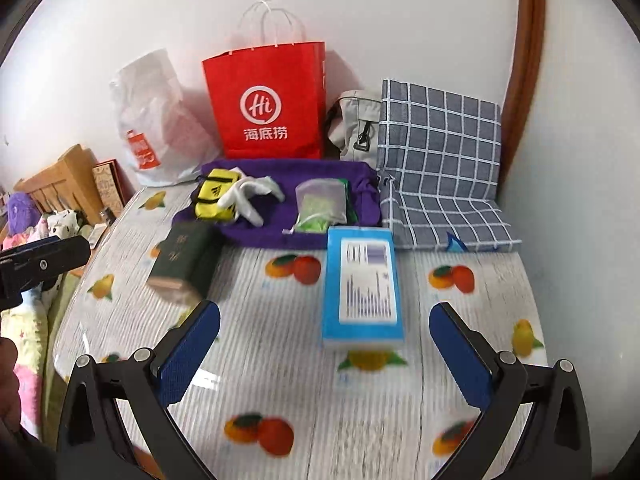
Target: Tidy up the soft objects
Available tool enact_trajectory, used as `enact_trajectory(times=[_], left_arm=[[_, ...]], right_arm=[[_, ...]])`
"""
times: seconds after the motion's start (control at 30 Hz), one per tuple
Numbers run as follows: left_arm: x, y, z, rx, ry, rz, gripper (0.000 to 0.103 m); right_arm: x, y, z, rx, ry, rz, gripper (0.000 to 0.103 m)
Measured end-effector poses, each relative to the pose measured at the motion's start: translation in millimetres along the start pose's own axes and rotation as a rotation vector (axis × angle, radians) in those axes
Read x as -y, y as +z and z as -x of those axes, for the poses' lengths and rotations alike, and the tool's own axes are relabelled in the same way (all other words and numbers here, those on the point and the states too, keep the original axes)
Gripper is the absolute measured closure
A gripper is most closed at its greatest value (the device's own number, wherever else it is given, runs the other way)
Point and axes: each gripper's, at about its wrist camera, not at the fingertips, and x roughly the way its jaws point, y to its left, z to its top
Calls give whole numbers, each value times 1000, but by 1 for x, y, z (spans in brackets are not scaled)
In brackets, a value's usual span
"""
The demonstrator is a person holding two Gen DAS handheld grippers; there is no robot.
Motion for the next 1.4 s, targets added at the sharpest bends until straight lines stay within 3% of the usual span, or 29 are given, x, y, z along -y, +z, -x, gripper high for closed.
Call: enact_trajectory(times=[0.13,0.53,1.4], left_arm=[[-2,-27,23,29,39,18,9],[16,-80,66,79,44,-14,9],[32,-97,86,103,43,-53,9]], right_arm=[[-3,-21,29,14,5,-12,0],[3,-71,88,62,-22,-47,0],[8,-89,122,124,-25,-64,0]])
